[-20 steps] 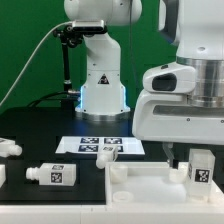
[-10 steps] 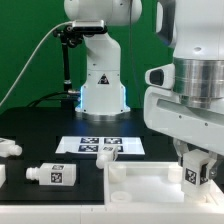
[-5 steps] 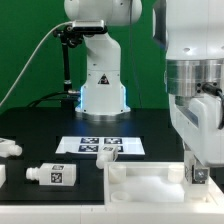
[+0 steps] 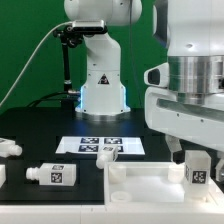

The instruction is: Assemble one leg

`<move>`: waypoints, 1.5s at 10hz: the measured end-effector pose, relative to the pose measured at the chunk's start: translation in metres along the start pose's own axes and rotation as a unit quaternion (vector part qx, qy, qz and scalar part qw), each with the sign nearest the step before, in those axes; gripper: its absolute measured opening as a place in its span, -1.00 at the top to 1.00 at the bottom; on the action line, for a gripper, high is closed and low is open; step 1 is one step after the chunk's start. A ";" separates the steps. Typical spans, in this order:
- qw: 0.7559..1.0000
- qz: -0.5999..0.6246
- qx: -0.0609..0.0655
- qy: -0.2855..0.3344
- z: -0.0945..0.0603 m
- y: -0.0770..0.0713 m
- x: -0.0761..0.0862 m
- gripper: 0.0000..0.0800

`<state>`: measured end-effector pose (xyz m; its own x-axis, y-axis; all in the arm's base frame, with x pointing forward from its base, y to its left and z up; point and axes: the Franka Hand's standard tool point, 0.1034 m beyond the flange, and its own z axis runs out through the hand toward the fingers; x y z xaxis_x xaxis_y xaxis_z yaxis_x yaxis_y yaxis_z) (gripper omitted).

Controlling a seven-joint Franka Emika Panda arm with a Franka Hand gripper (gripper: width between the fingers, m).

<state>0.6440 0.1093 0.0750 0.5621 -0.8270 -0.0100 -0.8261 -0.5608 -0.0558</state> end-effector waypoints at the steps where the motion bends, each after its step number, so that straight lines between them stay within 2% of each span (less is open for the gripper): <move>1: 1.000 -0.016 0.000 0.001 0.000 0.000 0.001 -0.62; 4: 0.990 -0.143 -0.005 0.005 0.000 0.002 0.003 -0.62; 5: 0.970 -0.244 -0.011 0.009 0.001 0.002 0.002 -0.62; 6: 0.945 -0.327 -0.011 0.006 0.002 0.003 0.003 -0.62; 7: 0.933 -0.360 -0.010 0.010 0.003 0.004 0.003 -0.62; 8: 0.936 -0.351 -0.011 0.010 0.003 0.004 0.004 -0.62; 10: 0.940 -0.341 -0.011 0.011 0.003 0.004 0.004 0.03; 11: 0.947 -0.322 -0.011 0.011 0.004 0.004 0.004 0.28; 14: 0.980 -0.200 -0.007 0.017 0.005 0.003 0.003 0.28; 15: 0.993 -0.113 -0.006 0.019 0.006 0.003 0.003 0.28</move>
Offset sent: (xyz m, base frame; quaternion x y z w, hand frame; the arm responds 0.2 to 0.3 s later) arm 0.0000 0.0000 0.0000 0.0000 0.0000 -0.1938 0.9810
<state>0.6434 0.1056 0.0692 0.7308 -0.6814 0.0401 -0.6801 -0.7319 -0.0411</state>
